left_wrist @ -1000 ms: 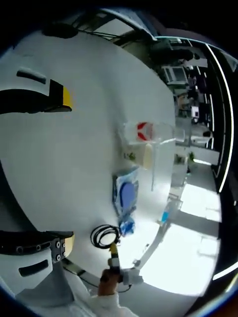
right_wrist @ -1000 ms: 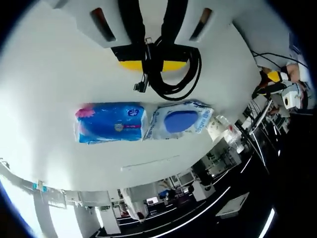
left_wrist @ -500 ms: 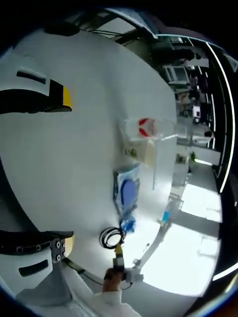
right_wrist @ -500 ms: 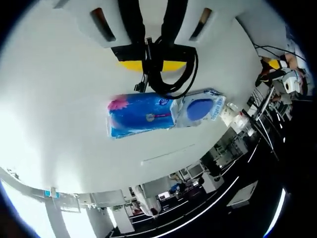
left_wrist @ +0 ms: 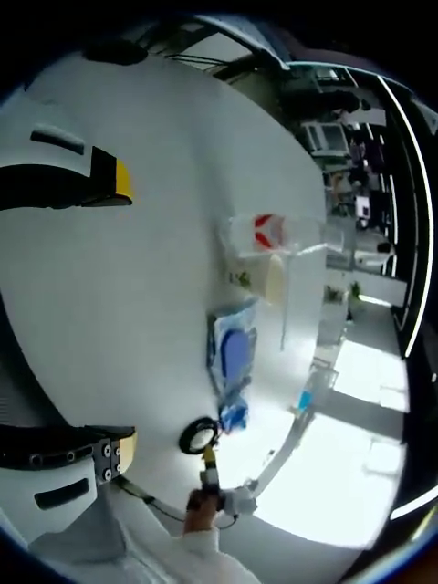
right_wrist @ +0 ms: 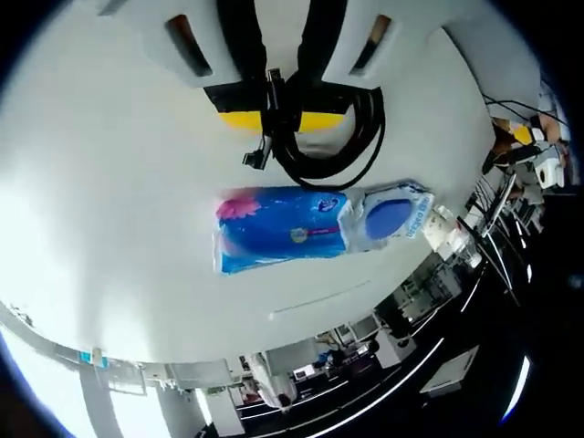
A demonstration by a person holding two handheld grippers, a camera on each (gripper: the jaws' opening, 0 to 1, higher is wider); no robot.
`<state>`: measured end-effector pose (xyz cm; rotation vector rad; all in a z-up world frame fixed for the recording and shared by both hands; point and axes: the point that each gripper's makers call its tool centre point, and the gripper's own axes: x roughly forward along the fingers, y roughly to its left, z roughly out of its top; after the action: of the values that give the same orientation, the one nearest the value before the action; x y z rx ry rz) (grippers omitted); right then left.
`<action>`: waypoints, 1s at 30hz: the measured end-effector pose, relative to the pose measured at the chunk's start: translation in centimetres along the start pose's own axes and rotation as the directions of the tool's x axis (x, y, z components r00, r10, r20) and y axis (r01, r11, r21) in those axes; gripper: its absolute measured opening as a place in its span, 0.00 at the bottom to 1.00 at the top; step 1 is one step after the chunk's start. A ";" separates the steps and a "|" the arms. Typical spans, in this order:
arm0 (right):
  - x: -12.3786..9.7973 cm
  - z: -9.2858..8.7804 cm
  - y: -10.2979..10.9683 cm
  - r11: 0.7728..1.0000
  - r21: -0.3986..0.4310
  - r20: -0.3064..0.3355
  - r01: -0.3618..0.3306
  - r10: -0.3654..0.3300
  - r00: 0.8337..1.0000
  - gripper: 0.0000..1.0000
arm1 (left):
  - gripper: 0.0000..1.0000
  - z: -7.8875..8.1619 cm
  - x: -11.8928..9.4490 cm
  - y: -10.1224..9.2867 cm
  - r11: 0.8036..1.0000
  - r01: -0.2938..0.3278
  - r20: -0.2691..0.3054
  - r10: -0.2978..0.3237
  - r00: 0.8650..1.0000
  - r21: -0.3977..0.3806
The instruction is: Arrange the tabletop items into an orderly group along one side of the table until the central work area is clear of visible clutter.
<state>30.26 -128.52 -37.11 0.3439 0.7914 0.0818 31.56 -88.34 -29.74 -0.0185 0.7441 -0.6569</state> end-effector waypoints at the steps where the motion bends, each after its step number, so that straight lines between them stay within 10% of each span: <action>1: 0.1 -0.1 -0.3 1.000 0.004 0.002 -0.002 0.002 1.000 0.08 | 0.96 0.0 0.0 0.0 1.000 -0.001 -0.001 0.001 1.000 0.000; 24: -0.1 -0.2 0.0 0.992 -0.125 -0.004 -0.007 0.006 1.000 0.11 | 0.96 -1.0 -0.4 0.4 1.000 -0.011 0.010 0.012 1.000 -0.027; 30: -0.7 0.4 0.3 0.990 -0.141 0.059 -0.022 0.030 0.998 0.26 | 0.96 -1.0 -0.5 0.6 0.999 -0.018 0.018 0.019 1.000 -0.035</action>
<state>30.12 -128.50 -36.28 0.2227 0.7169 0.1502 31.00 -87.37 -30.27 -0.0492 0.7376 -0.6258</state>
